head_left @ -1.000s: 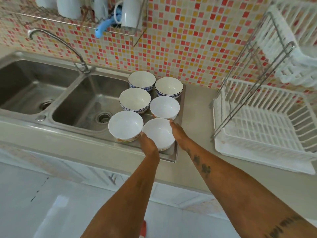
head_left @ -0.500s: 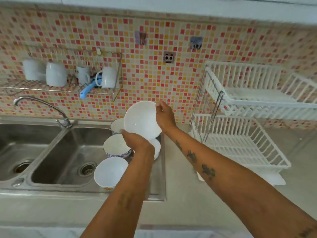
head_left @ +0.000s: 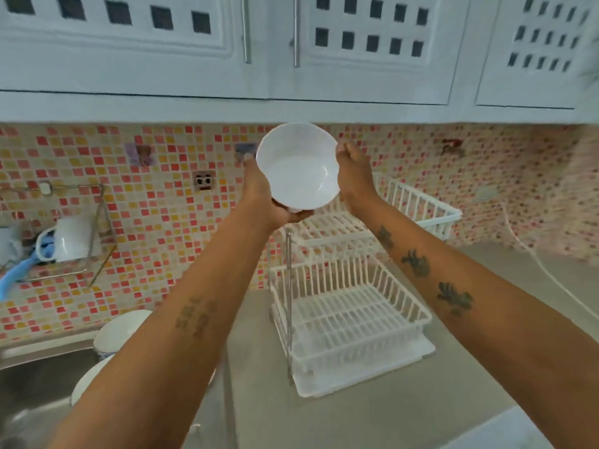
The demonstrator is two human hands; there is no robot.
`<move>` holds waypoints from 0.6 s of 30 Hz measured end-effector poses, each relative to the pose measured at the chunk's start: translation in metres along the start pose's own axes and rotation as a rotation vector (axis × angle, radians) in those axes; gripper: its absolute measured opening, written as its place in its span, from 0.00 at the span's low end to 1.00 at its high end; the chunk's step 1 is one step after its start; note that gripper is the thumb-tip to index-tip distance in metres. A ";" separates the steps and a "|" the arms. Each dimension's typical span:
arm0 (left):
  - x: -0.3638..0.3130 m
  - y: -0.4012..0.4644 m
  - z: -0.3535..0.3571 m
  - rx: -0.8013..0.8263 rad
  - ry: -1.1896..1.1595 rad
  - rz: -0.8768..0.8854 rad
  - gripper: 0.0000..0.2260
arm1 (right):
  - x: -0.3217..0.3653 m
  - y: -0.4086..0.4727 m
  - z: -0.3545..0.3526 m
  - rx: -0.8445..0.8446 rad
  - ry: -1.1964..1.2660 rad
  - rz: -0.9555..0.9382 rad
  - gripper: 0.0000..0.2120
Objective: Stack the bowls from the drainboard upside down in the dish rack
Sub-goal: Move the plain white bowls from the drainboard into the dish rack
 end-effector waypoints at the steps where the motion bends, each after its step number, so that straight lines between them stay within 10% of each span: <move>1: 0.005 0.014 0.013 0.025 0.031 -0.028 0.24 | -0.008 0.004 -0.021 -0.019 0.014 0.013 0.18; 8: 0.036 0.083 0.083 0.070 0.342 -0.025 0.12 | -0.067 0.034 -0.122 0.039 0.074 0.262 0.15; 12: 0.044 0.132 0.097 0.038 0.696 0.098 0.18 | -0.119 0.057 -0.158 0.095 0.097 0.450 0.35; 18: 0.092 0.176 0.126 0.129 1.293 0.389 0.32 | -0.180 0.073 -0.177 0.310 -0.085 0.691 0.33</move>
Point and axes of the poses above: each hand's wrist, its own y-axis towards the middle knuckle, its own z-axis out of the palm, x = y × z, the point moved 9 cm from there along y, towards the middle knuckle, and after that the axes turned 10 degrees about x, right-handed, at the moved point
